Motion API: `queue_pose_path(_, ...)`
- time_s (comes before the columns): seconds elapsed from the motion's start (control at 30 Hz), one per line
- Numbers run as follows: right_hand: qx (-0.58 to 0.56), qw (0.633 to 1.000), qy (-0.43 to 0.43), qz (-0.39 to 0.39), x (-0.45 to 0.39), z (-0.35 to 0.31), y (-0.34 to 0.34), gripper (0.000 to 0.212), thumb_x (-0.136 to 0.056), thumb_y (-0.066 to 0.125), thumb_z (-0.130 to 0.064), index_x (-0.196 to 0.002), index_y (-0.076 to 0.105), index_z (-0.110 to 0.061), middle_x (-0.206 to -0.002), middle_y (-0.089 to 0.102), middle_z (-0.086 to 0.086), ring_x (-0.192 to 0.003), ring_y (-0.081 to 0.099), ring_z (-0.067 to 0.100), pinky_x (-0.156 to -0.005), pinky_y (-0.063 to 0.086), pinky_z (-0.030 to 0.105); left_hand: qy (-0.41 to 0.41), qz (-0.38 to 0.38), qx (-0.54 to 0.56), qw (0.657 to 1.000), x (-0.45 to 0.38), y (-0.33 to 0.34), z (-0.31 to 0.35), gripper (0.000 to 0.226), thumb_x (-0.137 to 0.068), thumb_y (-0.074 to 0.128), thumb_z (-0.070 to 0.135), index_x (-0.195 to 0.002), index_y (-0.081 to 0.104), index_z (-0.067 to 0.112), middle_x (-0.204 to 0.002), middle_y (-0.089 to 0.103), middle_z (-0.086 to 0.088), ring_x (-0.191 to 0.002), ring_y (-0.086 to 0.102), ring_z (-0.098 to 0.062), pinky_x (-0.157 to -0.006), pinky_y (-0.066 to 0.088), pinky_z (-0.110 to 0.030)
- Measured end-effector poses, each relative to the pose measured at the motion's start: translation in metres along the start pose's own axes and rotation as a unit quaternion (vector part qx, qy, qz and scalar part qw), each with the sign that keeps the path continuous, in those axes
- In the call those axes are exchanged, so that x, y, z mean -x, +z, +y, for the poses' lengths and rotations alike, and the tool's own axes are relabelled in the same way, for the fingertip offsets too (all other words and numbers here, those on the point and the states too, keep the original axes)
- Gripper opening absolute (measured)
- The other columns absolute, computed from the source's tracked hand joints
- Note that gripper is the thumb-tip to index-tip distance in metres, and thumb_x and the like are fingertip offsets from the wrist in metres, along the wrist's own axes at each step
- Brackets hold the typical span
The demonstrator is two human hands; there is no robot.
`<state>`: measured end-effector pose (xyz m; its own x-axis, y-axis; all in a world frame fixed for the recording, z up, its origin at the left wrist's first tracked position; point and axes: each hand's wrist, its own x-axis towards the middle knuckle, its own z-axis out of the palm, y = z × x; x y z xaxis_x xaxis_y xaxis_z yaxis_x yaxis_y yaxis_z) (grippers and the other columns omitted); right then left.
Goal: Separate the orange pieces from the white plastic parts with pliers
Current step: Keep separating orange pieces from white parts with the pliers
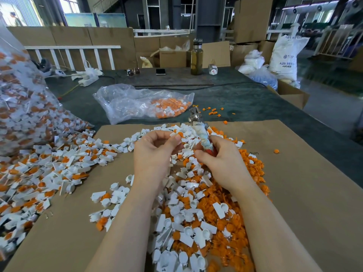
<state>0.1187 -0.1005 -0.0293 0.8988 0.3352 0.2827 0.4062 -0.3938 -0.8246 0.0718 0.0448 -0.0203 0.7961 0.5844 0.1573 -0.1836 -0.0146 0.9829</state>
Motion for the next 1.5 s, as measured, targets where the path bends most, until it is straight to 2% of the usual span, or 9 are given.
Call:
queue_pose_path(0.13, 0.009, 0.998, -0.027, 0.061, 0.0, -0.002, 0.007, 0.013, -0.089, 0.064, -0.033, -0.089, 0.063, -0.02, -0.071, 0.061, -0.008, -0.065, 0.058, 0.009, -0.06, 0.05, 0.03, 0.027, -0.002, -0.073, 0.997, 0.003, 0.002, -0.002, 0.01, -0.082, 0.08, 0.016, -0.079, 0.071, 0.017, -0.069, 0.075, 0.004, -0.068, 0.073, -0.01, -0.067, 0.058, -0.023)
queue_pose_path(0.33, 0.017, 0.994, -0.043, 0.097, -0.001, -0.002, 0.012, 0.016, -0.089, 0.065, -0.036, -0.09, 0.063, -0.02, -0.073, 0.061, -0.013, -0.067, 0.059, 0.005, -0.057, 0.046, 0.024, 0.04, -0.014, -0.127, 0.991, 0.005, 0.01, -0.005, 0.016, -0.082, 0.081, 0.018, -0.072, 0.07, 0.025, -0.071, 0.074, 0.008, -0.073, 0.073, -0.014, -0.075, 0.062, -0.039)
queue_pose_path(0.6, 0.019, 0.994, -0.032, 0.106, -0.001, -0.001, 0.013, 0.015, -0.089, 0.064, -0.037, -0.084, 0.058, -0.025, -0.07, 0.061, -0.007, -0.065, 0.059, 0.011, -0.057, 0.051, 0.033, 0.07, -0.019, -0.153, 0.985, 0.006, 0.01, -0.006, 0.019, -0.082, 0.08, 0.02, -0.07, 0.068, 0.029, -0.07, 0.072, 0.016, -0.069, 0.071, -0.004, -0.063, 0.056, -0.018)
queue_pose_path(0.77, 0.019, 0.993, -0.029, 0.108, -0.001, -0.001, 0.013, 0.019, -0.089, 0.063, -0.038, -0.076, 0.054, -0.028, -0.063, 0.056, -0.009, -0.058, 0.054, 0.006, -0.05, 0.04, 0.023, 0.086, -0.016, -0.164, 0.983, 0.006, 0.011, -0.007, 0.019, -0.082, 0.081, 0.022, -0.071, 0.068, 0.031, -0.07, 0.072, 0.017, -0.068, 0.069, -0.001, -0.061, 0.055, -0.015)
queue_pose_path(0.9, 0.011, 0.997, -0.027, 0.07, -0.001, -0.002, 0.009, 0.013, -0.089, 0.065, -0.035, -0.084, 0.059, -0.025, -0.069, 0.057, -0.01, -0.063, 0.055, 0.006, -0.055, 0.043, 0.025, 0.059, -0.02, -0.13, 0.99, 0.004, 0.008, -0.007, 0.014, -0.085, 0.078, 0.017, -0.076, 0.069, 0.024, -0.072, 0.074, 0.006, -0.072, 0.072, -0.012, -0.067, 0.057, -0.025)
queue_pose_path(1.0, -0.012, 1.0, -0.006, 0.003, 0.0, -0.003, 0.0, 0.012, -0.089, 0.065, -0.032, -0.094, 0.062, -0.022, -0.079, 0.063, -0.009, -0.072, 0.06, 0.006, -0.067, 0.053, 0.035, 0.03, -0.019, -0.047, 0.998, -0.001, -0.001, -0.003, 0.008, -0.088, 0.073, 0.01, -0.083, 0.069, 0.015, -0.069, 0.074, 0.004, -0.066, 0.072, -0.008, -0.062, 0.053, -0.014)
queue_pose_path(1.13, 0.001, 0.995, 0.0, -0.096, 0.002, -0.004, -0.007, 0.02, -0.089, 0.066, -0.029, -0.1, 0.061, -0.013, -0.09, 0.064, 0.007, -0.083, 0.063, 0.026, -0.079, 0.052, 0.051, 0.028, -0.027, 0.036, 0.999, -0.004, -0.01, -0.002, 0.005, -0.089, 0.069, 0.002, -0.087, 0.067, 0.006, -0.066, 0.07, 0.005, -0.062, 0.069, -0.007, -0.064, 0.055, -0.016)
queue_pose_path(1.27, 0.05, 0.987, -0.01, -0.154, 0.003, -0.006, -0.006, 0.023, -0.088, 0.067, -0.033, -0.103, 0.057, -0.018, -0.092, 0.061, 0.0, -0.083, 0.06, 0.018, -0.077, 0.05, 0.041, 0.04, -0.032, 0.03, 0.998, -0.006, -0.013, -0.005, 0.007, -0.09, 0.068, 0.003, -0.085, 0.068, 0.009, -0.067, 0.07, 0.006, -0.066, 0.069, -0.008, -0.067, 0.056, -0.018)
queue_pose_path(1.5, 0.052, 0.983, -0.012, -0.178, 0.003, -0.004, -0.005, 0.023, -0.088, 0.067, -0.03, -0.108, 0.059, -0.02, -0.097, 0.064, -0.004, -0.086, 0.06, 0.013, -0.078, 0.05, 0.037, 0.048, -0.033, 0.015, 0.998, -0.009, -0.015, -0.006, 0.009, -0.09, 0.069, 0.007, -0.084, 0.068, 0.014, -0.068, 0.07, 0.008, -0.067, 0.069, -0.007, -0.07, 0.056, -0.02)
